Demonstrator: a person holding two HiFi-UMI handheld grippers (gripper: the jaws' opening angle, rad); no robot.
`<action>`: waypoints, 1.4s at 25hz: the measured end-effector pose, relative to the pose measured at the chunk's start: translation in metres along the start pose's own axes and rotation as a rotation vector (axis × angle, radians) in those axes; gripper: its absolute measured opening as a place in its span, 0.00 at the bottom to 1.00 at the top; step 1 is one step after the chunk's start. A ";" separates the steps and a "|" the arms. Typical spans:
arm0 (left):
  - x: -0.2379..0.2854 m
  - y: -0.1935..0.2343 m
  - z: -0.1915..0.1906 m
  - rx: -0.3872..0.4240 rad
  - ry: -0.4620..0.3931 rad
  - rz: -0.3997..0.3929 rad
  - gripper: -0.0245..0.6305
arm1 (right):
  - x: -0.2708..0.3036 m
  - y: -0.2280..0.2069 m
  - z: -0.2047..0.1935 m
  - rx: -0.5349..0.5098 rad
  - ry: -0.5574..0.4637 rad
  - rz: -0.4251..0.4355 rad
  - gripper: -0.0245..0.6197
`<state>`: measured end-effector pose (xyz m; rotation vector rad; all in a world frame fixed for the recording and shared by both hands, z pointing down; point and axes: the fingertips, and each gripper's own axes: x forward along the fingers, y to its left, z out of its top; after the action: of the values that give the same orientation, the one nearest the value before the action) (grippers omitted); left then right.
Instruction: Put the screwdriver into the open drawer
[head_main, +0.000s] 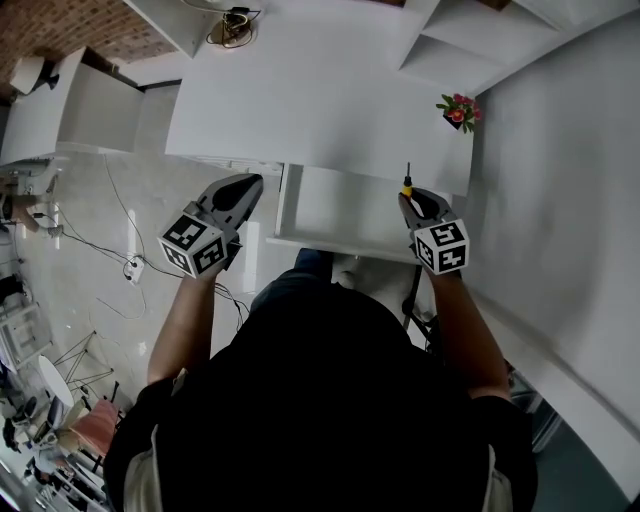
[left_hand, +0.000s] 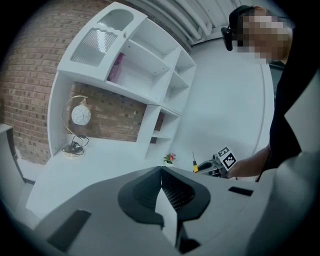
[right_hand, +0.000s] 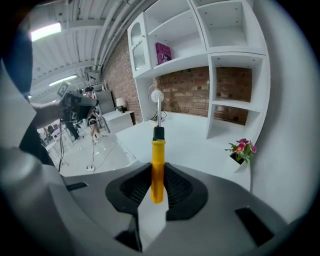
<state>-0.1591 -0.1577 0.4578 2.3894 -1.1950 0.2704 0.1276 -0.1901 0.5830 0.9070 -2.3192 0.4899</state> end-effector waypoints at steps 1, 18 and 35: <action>0.000 0.001 -0.002 -0.002 0.001 0.003 0.06 | 0.003 0.002 -0.003 -0.016 0.010 0.001 0.17; 0.007 0.020 -0.024 -0.032 0.024 0.014 0.06 | 0.050 0.012 -0.065 -0.143 0.155 0.025 0.17; 0.012 0.045 -0.049 -0.070 0.060 0.045 0.06 | 0.095 0.011 -0.126 -0.173 0.291 0.064 0.17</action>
<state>-0.1864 -0.1660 0.5193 2.2809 -1.2114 0.3077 0.1133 -0.1619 0.7378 0.6349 -2.0924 0.4102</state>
